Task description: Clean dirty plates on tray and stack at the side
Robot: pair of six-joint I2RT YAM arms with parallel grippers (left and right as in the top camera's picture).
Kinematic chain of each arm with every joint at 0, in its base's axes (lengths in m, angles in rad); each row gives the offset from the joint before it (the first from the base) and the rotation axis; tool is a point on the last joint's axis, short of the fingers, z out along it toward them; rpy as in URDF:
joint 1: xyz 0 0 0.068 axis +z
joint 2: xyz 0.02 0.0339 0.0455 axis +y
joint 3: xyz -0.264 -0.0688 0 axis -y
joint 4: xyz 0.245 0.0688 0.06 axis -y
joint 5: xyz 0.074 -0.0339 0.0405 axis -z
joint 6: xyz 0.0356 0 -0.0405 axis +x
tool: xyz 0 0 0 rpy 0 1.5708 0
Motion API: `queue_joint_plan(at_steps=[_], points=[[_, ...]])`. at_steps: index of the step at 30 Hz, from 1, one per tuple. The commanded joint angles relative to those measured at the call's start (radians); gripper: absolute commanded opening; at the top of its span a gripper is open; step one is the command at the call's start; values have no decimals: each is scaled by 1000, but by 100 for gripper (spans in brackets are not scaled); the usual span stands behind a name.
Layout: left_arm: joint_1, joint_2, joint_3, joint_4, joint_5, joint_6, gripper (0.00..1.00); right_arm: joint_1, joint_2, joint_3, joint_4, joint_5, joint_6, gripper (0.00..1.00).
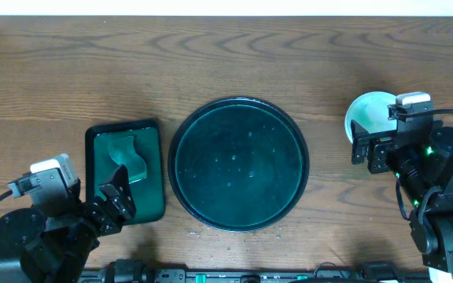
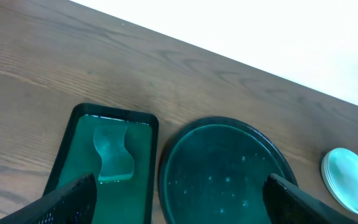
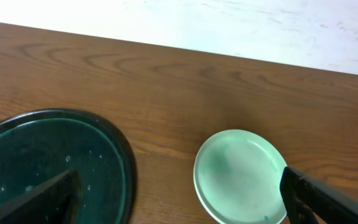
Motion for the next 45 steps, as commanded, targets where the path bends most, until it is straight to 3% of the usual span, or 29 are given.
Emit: queue_joint_plan(at_steps=[1, 4, 5, 10, 20, 32, 45], points=[[-10, -5, -39, 76, -6, 10, 86, 7, 0, 2, -2, 5, -12, 99], [-31, -42, -109, 270, -6, 10, 86, 7, 0, 2, -2, 5, -12, 99], [-54, -84, -184, 411, -6, 10, 86, 7, 0, 2, -2, 5, -12, 99], [-100, -241, -443, 751, -6, 10, 86, 7, 0, 2, -2, 6, -12, 99], [-101, -546, -927, 1204, -5, 10, 86, 7, 0, 2, -3, 6, -12, 99], [-100, -605, -1160, 1405, -6, 10, 86, 7, 0, 2, -10, 5, -12, 99], [-100, -605, -1286, 1362, -6, 10, 86, 7, 0, 2, -10, 6, -12, 99]])
